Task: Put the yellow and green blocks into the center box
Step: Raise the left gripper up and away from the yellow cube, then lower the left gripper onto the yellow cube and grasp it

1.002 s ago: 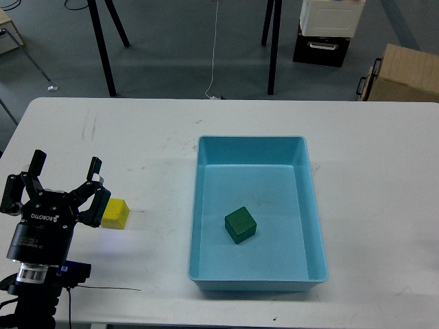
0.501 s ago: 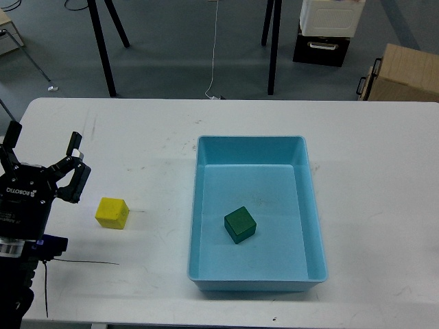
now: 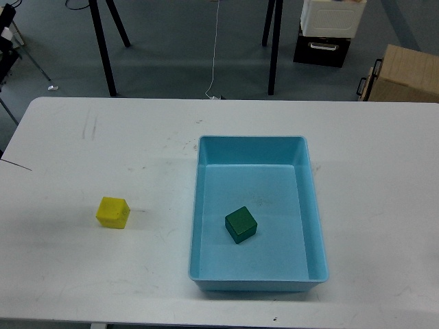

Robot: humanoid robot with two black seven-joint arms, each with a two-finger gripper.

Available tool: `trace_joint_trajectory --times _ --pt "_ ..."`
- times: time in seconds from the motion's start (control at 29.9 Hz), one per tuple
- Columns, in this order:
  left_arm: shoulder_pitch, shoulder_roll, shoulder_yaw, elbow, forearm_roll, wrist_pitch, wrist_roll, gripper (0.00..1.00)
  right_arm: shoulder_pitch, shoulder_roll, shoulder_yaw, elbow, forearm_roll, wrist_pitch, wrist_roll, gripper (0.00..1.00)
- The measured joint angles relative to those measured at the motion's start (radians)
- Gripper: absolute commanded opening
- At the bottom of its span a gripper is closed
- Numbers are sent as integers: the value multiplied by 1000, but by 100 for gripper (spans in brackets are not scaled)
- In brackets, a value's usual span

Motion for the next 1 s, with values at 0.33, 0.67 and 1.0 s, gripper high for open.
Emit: trace_joint_trajectory --times 0.33,0.67,1.0 --pt "-675 206 769 -14 195 0 23 100 1 17 -8 49 -1 0 -1 96" --pt "-1235 39 1472 -19 233 0 106 100 -3 52 -33 62 -1 0 0 96" --pt "-1614 -158 2028 -11 376 0 137 100 -4 66 -39 62 -1 0 1 96"
